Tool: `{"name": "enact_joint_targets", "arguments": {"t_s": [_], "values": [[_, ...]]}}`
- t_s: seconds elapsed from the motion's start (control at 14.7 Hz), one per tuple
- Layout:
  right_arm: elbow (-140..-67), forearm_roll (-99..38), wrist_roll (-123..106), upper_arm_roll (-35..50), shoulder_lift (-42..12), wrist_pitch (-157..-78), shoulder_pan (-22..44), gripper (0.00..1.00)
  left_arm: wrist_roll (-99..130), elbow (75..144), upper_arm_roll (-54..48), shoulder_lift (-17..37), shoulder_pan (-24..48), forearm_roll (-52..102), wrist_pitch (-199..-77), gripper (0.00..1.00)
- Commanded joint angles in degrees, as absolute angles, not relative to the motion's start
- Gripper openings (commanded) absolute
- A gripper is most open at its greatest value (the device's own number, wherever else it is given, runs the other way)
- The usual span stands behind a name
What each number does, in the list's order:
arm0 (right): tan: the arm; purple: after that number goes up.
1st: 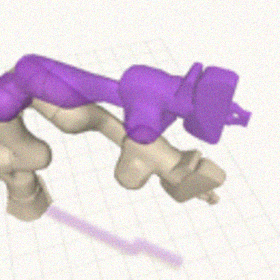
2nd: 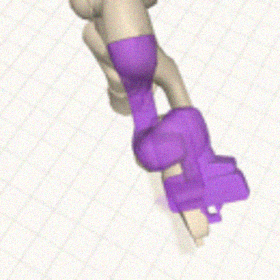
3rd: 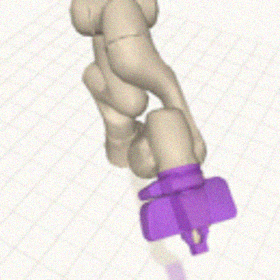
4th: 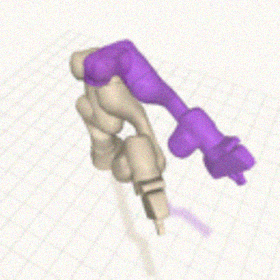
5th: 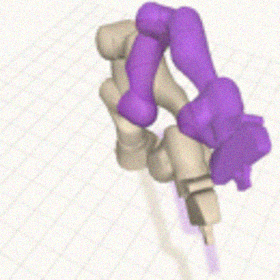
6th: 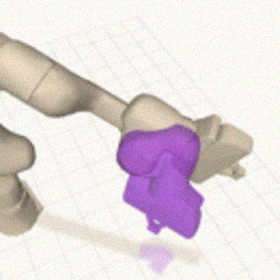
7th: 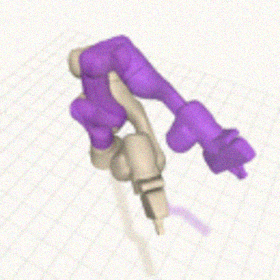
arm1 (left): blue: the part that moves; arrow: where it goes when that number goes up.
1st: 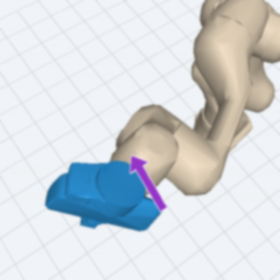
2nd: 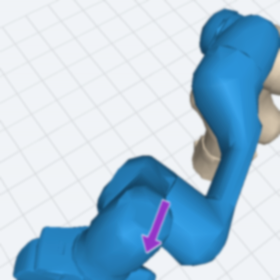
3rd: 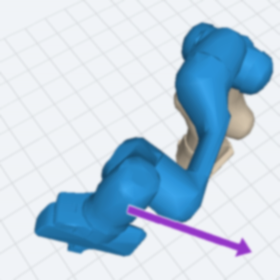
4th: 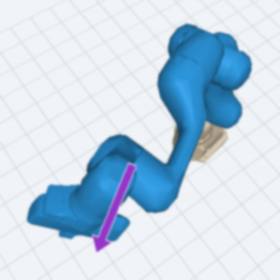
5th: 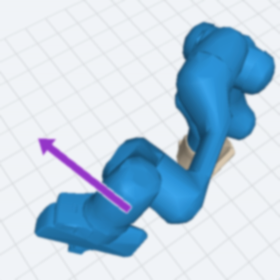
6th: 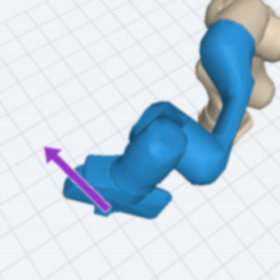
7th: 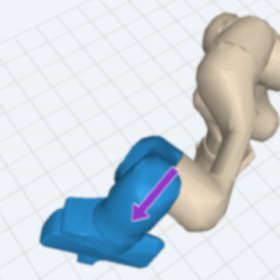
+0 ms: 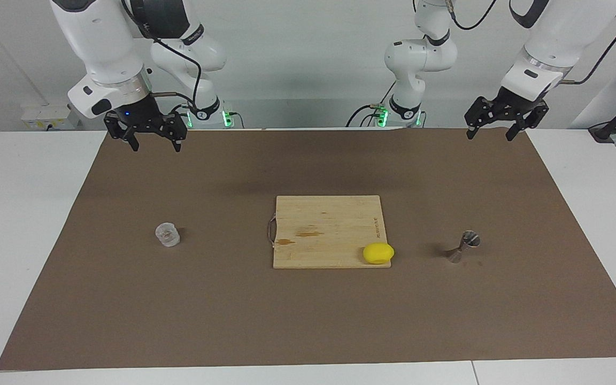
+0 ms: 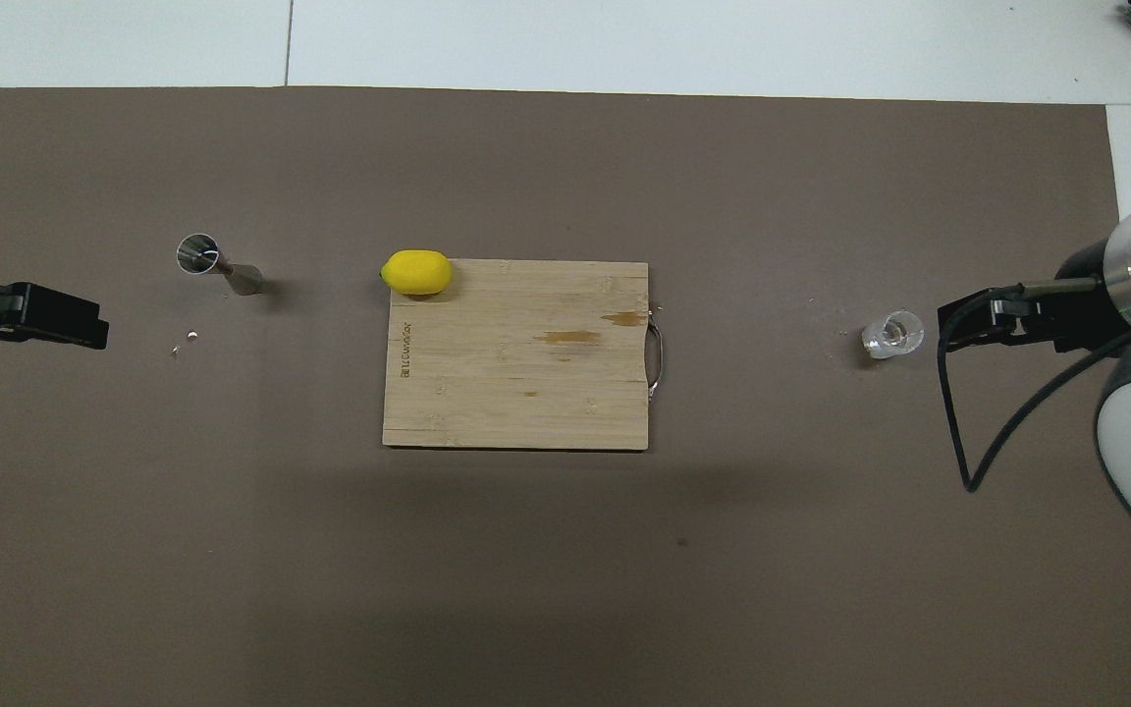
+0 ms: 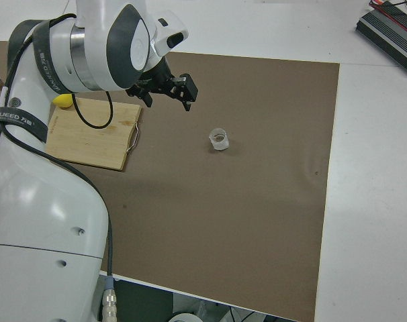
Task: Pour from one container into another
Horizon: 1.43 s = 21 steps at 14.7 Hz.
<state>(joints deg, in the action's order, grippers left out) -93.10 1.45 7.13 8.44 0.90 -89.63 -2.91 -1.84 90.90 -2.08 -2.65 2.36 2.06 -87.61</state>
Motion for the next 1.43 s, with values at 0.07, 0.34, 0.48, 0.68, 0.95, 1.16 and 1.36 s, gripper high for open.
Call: {"name": "enact_joint_targets", "arguments": {"t_s": [0.07, 0.34, 0.48, 0.68, 0.95, 1.16, 1.36], "values": [[-94.0, 0.4, 6.2, 8.9, 1.8, -89.2, -3.8, 1.0, -2.7, 89.3, -2.3, -1.8, 1.9, 1.8, -86.3, 1.0], [-94.0, 0.4, 6.2, 8.8, 1.8, -89.3, -3.8, 1.0, -2.8, 90.1, -2.3, -2.1, 1.9, 1.7, -86.6, 1.0], [-94.0, 0.4, 6.2, 8.9, 1.8, -89.3, -3.9, 1.0, -2.8, 90.3, -2.3, -2.1, 1.9, 1.7, -87.3, 1.0], [-94.0, 0.4, 6.2, 8.9, 1.8, -89.3, -3.8, 1.0, -2.8, 90.7, -2.3, -2.3, 2.0, 1.7, -87.2, 1.0], [-94.0, 0.4, 6.2, 8.8, 1.8, -89.3, -3.9, 1.0, -2.7, 92.3, -2.4, -2.7, 2.7, 1.7, -89.1, 1.0], [-94.0, 0.4, 6.2, 8.8, 1.8, -89.3, -3.9, 1.0, -2.6, 94.4, -2.4, -2.7, 2.3, 2.0, -89.8, 1.0], [-94.0, 0.4, 6.2, 8.8, 1.8, -89.3, -3.9, 1.0, -2.7, 96.9, -2.2, -1.6, -1.6, 7.5, -91.0, 1.0]]}}
